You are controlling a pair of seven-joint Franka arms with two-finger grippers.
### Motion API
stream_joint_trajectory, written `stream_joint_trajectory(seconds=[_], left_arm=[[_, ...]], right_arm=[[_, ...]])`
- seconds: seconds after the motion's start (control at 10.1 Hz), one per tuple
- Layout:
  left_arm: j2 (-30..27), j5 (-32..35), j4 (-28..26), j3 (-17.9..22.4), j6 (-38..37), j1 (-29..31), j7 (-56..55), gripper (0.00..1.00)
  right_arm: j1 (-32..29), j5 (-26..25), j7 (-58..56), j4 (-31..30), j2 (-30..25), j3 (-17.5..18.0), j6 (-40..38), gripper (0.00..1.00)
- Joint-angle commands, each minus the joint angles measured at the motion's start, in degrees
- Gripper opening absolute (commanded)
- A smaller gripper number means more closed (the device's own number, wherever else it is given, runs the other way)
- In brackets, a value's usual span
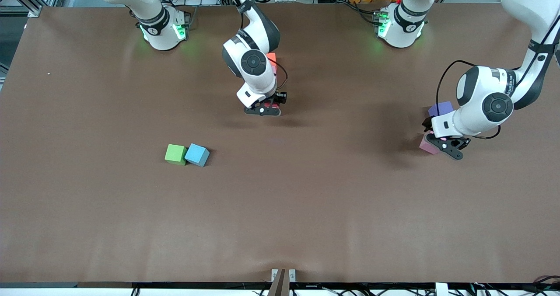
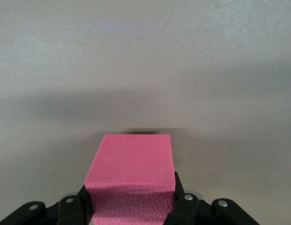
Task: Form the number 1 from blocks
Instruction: 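Grasp the light pink cube with the left gripper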
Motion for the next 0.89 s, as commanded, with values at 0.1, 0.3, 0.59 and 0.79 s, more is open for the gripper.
stream_joint_trajectory(seconds=[0.1, 0.3, 0.59, 0.79], left_arm=[[0.5, -1.6, -0.1, 0.6, 1.1, -0.2, -4.2, 1.00], [1.6, -1.4, 0.4, 0.9, 1.3, 0.1, -4.2, 1.00], [3.4, -1.0, 0.7, 1.1, 2.6, 0.2, -4.2, 1.00], [4.4, -0.7, 0.7, 2.0, 3.9, 0.2, -4.2, 1.00]], right_arm=[[-0.5, 1.0, -0.2, 0.1, 0.2, 0.3, 0.0, 0.65], [-0.3, 0.9, -0.2, 0.1, 0.2, 0.3, -0.1, 0.87], [-0.5, 0.8, -0.3, 0.1, -0.5, 0.3, -0.5, 1.00], [-2.8, 0.8, -0.2, -0.1, -4.5, 0.3, -2.8, 1.00]])
